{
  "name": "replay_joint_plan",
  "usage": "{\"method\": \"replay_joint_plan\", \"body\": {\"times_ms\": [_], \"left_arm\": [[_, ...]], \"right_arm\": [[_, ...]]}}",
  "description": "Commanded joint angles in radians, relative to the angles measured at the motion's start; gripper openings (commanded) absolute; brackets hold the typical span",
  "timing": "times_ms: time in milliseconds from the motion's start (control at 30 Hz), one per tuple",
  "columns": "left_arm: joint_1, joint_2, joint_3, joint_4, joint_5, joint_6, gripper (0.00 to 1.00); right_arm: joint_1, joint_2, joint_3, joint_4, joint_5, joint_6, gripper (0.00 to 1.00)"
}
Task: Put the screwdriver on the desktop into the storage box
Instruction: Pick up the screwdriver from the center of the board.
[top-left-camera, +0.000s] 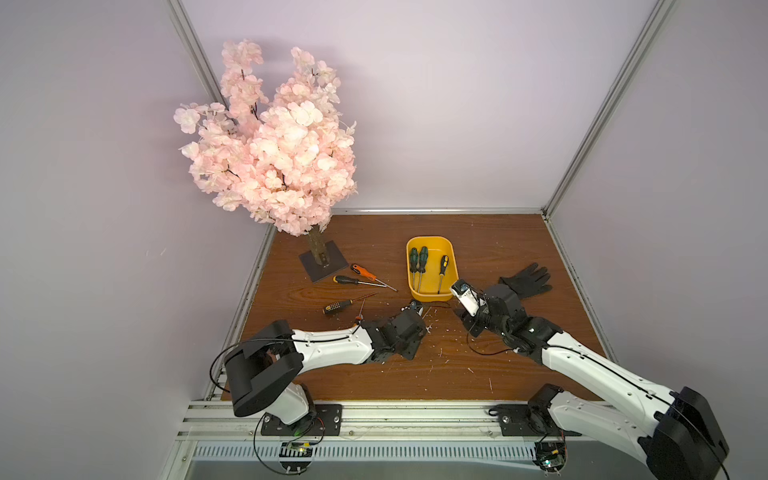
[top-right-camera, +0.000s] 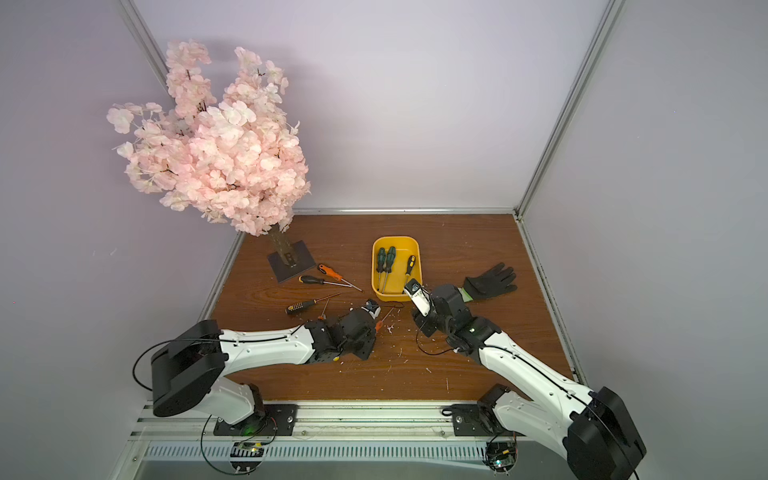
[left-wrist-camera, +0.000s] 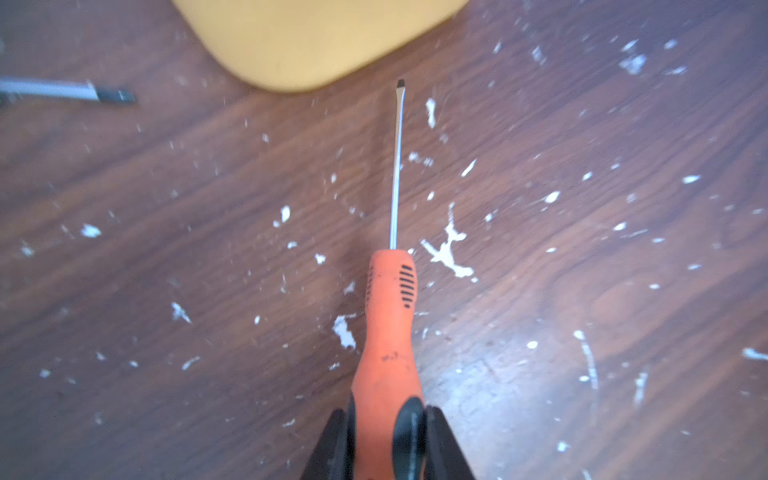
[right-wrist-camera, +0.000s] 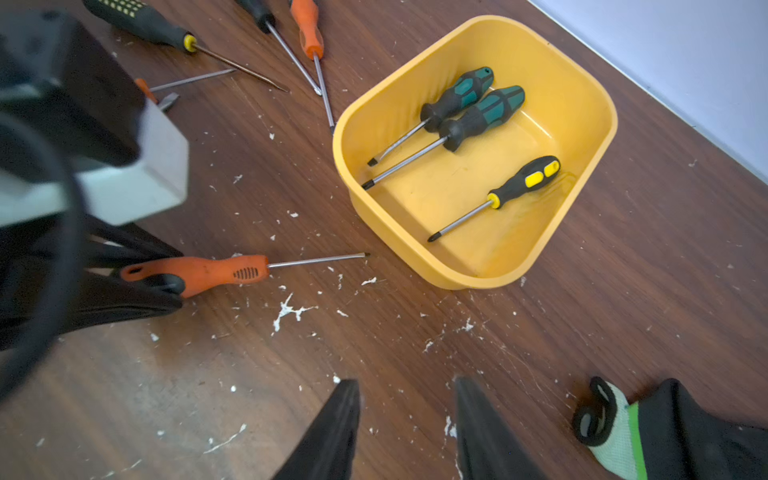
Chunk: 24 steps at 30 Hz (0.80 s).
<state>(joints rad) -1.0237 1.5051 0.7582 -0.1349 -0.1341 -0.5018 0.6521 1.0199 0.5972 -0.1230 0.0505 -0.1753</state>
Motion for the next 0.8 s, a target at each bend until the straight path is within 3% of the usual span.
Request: {"method": "replay_joint_plan", "body": {"times_ms": [0,167,367,767], "left_arm": [[0.040,-0.060,0.053,-0.096,0.050,0.071,0.00],[0.099,-0.132,0.105,-0.167,0.138,0.124,0.00],[0.164,-0.154,0.232,-0.320,0.276,0.181,0.00],[0.171,-0.198,0.318,-0.386,0.427,0.178,0.00]], "right_arm": [[-0.011,-0.038,-0.002,0.082,0.043,0.003,0.45],[-0.036,-0.062,-0.007,0.111,0.036,-0.027,0.45],[-0.023,-0.098,0.001,0.113,-0.051,-0.205,0.47],[0.030,-0.138,0.038,0.120,-0.200,-0.486,0.51]]}}
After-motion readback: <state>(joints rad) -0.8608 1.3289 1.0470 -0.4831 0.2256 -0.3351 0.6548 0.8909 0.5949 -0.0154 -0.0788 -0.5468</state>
